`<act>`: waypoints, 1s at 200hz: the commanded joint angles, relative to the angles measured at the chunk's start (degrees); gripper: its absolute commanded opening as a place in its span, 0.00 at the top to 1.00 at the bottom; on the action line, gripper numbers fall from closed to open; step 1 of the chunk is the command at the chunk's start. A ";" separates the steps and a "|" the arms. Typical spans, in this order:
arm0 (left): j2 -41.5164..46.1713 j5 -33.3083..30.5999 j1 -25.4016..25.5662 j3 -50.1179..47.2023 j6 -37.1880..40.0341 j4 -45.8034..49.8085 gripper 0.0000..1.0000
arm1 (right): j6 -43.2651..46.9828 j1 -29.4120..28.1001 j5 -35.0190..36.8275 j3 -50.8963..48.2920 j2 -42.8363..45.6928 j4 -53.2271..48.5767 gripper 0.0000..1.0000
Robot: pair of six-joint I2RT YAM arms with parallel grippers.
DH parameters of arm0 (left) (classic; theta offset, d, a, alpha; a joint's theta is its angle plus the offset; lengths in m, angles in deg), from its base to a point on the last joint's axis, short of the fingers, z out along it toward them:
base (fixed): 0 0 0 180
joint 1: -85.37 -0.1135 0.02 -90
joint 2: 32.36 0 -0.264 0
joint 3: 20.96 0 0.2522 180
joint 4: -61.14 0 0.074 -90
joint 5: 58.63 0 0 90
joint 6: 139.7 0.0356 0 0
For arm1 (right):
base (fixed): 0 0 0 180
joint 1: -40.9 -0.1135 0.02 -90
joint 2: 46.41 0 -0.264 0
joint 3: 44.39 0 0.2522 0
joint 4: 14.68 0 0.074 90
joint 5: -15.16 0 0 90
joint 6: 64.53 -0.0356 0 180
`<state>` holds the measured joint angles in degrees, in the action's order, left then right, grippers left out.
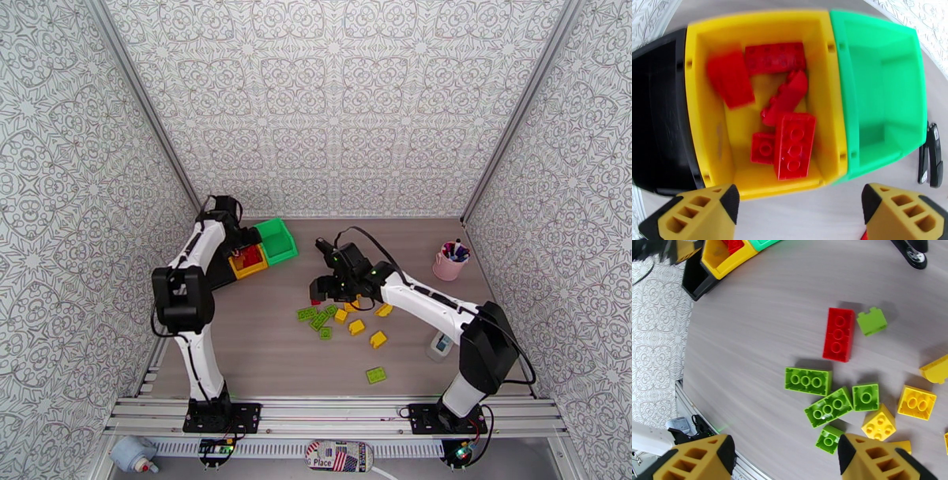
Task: Sort the legos into containers by color
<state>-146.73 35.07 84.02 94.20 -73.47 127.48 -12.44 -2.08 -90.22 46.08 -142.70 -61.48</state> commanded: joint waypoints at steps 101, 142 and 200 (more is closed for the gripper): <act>17.99 -3.60 22.42 -27.20 -9.64 -9.10 0.06 | 4.34 5.19 6.95 -4.35 3.42 -5.72 0.27; 14.05 -4.69 31.30 -26.13 -13.09 -9.69 0.06 | 4.43 8.45 6.14 -9.04 6.34 -4.59 0.27; 4.99 -7.39 37.09 -20.35 -13.50 -6.49 0.12 | 4.60 11.38 5.53 -15.32 11.39 -3.61 0.26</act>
<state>-139.51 30.11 120.15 70.84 -85.84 119.29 -8.92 8.39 -84.29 33.03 -134.00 -66.00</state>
